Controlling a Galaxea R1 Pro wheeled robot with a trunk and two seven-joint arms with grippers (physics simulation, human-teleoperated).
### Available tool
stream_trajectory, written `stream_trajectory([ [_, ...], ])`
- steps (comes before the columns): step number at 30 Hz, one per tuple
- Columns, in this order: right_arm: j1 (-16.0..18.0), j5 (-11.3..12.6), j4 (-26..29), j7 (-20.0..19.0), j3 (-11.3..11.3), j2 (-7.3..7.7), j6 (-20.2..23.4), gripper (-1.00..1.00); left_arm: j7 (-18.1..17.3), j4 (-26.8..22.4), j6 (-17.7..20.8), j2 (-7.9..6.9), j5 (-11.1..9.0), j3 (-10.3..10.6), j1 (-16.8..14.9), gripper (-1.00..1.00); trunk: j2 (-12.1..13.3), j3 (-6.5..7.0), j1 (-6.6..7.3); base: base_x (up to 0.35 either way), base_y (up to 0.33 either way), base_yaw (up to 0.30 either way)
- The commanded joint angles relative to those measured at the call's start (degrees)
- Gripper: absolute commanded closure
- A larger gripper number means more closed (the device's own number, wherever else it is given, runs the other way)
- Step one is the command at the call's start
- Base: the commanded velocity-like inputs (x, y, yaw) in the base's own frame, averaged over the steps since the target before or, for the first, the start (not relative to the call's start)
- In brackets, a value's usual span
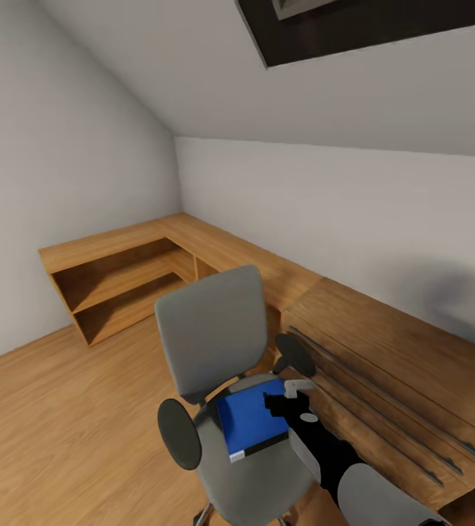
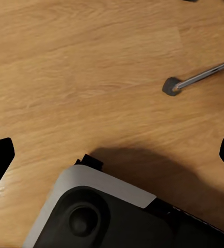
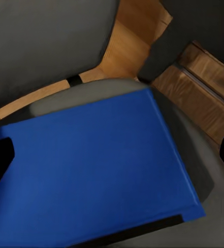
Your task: In the bedroom, organize the workspace by keeping the computer under the desk, ensuring the monitor is on the desk, placing the keyboard on the desk next to the monitor, placing the mouse on the desk next to the keyboard, moving the folder from the swivel chair onto the desk next to the mouse, stacking the notebook on top of the folder with the pen on top of the notebook, and positioning the swivel chair next to the desk.
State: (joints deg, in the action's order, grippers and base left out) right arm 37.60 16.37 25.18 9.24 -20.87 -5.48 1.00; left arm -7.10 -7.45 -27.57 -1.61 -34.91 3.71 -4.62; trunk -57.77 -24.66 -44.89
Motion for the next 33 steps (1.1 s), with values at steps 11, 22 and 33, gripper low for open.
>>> stream_trajectory([
  [11, 0.02, 0.61, -0.63, 0.31, -0.27, 0.57, 0.19, -1.0, -0.29, 0.02, -0.2, -0.57, -0.62, 0.32, -0.04, -1.0, -0.04, -0.06, 0.0, 0.0, -0.132, 0.0],
  [22, 0.02, 0.73, -0.58, -0.65, -0.22, 1.28, 0.23, -1.0, 0.19, -7.95, 6.2, -4.99, -0.35, 0.41, -0.04, -1.0, -0.04, -0.06, 0.0, 0.0, -0.005, 0.0],
  [33, 0.02, 0.68, -0.57, -0.67, -0.22, 1.35, 0.23, -1.0, 7.45, -26.37, 29.34, -8.55, -0.25, 0.42, -0.04, -1.0, -0.04, -0.06, 0.0, 0.0, 0.0, 0.0],
])
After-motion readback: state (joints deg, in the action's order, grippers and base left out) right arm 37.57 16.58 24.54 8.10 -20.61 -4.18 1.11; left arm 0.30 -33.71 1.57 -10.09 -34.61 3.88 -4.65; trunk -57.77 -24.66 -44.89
